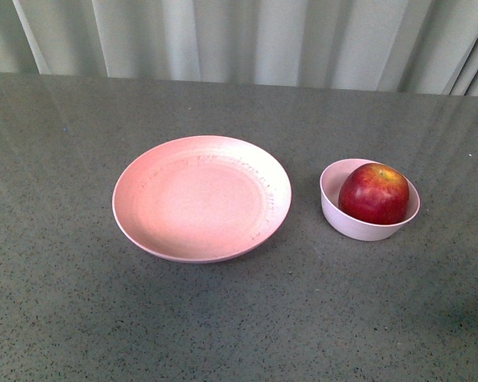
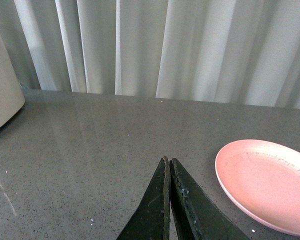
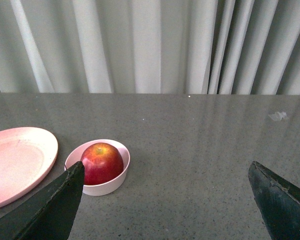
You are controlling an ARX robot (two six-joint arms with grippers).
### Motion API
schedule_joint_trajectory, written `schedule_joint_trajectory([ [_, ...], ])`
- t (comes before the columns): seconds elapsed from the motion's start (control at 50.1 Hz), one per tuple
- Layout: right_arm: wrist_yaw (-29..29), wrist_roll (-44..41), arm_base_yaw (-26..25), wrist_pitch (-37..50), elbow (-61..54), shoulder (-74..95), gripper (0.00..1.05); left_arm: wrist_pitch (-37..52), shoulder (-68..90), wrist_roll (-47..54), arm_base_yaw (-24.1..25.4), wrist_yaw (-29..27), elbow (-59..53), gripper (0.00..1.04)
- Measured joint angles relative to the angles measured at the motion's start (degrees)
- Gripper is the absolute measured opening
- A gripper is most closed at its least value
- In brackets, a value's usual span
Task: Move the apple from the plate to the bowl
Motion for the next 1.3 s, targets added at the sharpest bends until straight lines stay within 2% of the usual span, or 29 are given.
schedule_joint_trajectory([
  [0.1, 0.0, 0.0, 0.0, 0.0, 0.0, 0.0, 0.96, -2.4, -2.3, 0.0, 0.0, 0.0, 0.0, 0.02],
  [0.18, 0.0, 0.0, 0.0, 0.0, 0.0, 0.0, 0.96, -10.9, -9.3, 0.0, 0.0, 0.0, 0.0, 0.02],
  [0.579, 0.0, 0.0, 0.0, 0.0, 0.0, 0.0, 0.96, -11.6, -10.6, 0.0, 0.1, 0.0, 0.0, 0.02],
  [0.679, 0.0, 0.0, 0.0, 0.0, 0.0, 0.0, 0.96, -11.6, -10.6, 0.0, 0.0, 0.0, 0.0, 0.2],
  [0.879, 0.0, 0.0, 0.0, 0.0, 0.0, 0.0, 0.96, -11.6, -10.6, 0.0, 0.1, 0.0, 0.0, 0.64],
  [1.059, 0.0, 0.0, 0.0, 0.0, 0.0, 0.0, 0.96, -11.6, -10.6, 0.0, 0.1, 0.0, 0.0, 0.96],
  [1.298, 0.0, 0.0, 0.0, 0.0, 0.0, 0.0, 0.96, -11.6, -10.6, 0.1, 0.1, 0.0, 0.0, 0.96],
])
